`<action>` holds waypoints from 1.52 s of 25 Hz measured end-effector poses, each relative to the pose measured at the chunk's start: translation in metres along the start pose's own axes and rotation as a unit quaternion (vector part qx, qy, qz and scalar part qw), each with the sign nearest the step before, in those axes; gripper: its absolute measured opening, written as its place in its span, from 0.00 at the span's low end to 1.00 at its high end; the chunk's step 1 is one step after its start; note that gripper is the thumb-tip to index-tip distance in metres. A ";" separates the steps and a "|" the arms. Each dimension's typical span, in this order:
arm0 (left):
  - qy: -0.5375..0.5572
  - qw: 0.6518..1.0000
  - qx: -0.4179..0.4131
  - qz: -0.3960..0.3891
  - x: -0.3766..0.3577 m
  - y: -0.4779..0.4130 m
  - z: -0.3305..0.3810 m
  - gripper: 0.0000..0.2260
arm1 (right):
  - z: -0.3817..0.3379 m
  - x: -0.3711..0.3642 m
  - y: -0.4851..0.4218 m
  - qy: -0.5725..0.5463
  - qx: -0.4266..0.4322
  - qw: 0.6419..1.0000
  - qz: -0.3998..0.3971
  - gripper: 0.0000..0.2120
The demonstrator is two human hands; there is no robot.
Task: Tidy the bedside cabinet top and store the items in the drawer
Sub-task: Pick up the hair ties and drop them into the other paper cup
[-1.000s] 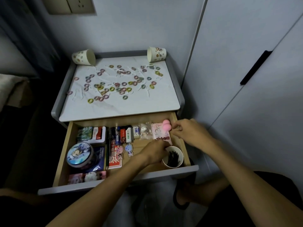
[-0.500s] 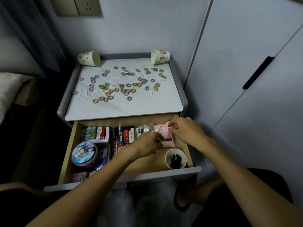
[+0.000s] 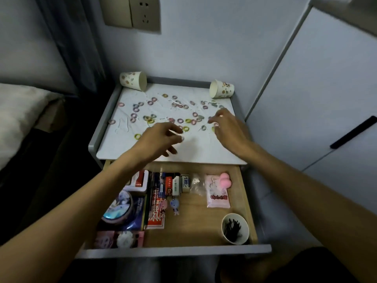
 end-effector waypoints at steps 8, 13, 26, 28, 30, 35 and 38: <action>0.047 0.998 0.010 0.044 0.045 -0.057 -0.032 0.09 | 0.069 -0.033 -0.138 0.220 -0.081 0.970 -0.065 0.22; 0.040 0.995 0.019 0.085 0.063 -0.072 -0.041 0.09 | 0.080 -0.040 -0.168 0.319 -0.096 0.935 -0.123 0.18; -0.038 0.991 -0.106 0.075 0.029 -0.057 -0.012 0.46 | -0.051 0.025 -0.052 -0.224 -0.053 0.973 0.001 0.16; -0.056 0.985 -0.144 0.071 0.021 -0.052 -0.007 0.46 | -0.072 0.018 -0.034 -0.306 -0.020 0.950 -0.056 0.18; -0.062 0.982 -0.155 0.085 0.022 -0.049 -0.005 0.42 | -0.070 0.017 -0.025 -0.375 -0.017 0.924 -0.070 0.18; -0.046 0.990 -0.098 0.088 0.036 -0.054 -0.019 0.42 | 0.033 0.007 -0.026 -0.145 -0.154 0.977 0.010 0.10; -0.041 0.992 -0.090 0.076 0.038 -0.055 -0.022 0.42 | 0.080 -0.017 -0.021 0.032 -0.173 0.982 -0.072 0.11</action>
Point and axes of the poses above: each hand's wrist, its own y-axis away from the middle knuckle, its own x-axis out of the back of the hand, z = x × y, the point moved 5 cm from there along -y, towards the middle knuckle, and after that the axes turned 8 degrees about x, right-handed, at the moved point
